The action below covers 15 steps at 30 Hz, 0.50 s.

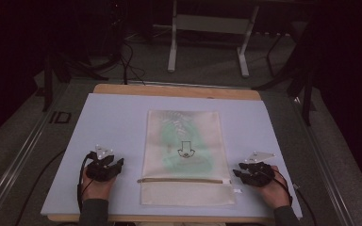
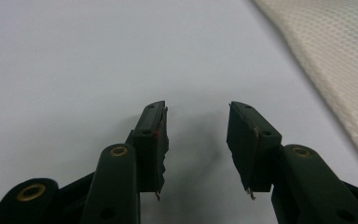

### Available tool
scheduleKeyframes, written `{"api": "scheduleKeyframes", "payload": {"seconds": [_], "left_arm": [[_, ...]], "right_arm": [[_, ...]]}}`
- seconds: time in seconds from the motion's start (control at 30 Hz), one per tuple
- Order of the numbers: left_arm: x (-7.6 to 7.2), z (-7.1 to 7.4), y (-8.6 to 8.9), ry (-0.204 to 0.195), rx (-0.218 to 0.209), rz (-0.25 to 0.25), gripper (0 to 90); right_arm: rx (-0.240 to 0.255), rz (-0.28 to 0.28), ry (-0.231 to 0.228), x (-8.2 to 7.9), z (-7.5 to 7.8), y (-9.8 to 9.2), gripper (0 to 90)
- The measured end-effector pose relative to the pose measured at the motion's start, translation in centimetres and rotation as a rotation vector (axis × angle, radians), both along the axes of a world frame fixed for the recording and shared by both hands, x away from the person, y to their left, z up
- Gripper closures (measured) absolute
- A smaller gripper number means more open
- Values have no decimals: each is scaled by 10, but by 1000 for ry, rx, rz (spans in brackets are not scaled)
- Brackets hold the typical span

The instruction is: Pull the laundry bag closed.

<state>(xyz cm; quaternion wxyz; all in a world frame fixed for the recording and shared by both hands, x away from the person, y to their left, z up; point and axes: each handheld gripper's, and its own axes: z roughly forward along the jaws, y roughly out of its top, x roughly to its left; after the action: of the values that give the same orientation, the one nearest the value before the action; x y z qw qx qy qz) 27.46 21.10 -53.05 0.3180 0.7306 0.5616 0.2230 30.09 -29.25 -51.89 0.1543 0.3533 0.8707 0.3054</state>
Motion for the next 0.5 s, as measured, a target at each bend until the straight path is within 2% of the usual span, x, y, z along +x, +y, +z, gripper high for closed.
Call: {"api": "scheduleKeyframes", "payload": {"seconds": [0.37, 0.5], "left_arm": [[0, 0, -1, 4, -12, -38, 571], [0, 1, 0, 1, -12, -51, 573]], "right_arm": [[-21, 28, 17, -5, 5, 5, 619], [-33, 56, 31, -7, 6, 9, 627]]}}
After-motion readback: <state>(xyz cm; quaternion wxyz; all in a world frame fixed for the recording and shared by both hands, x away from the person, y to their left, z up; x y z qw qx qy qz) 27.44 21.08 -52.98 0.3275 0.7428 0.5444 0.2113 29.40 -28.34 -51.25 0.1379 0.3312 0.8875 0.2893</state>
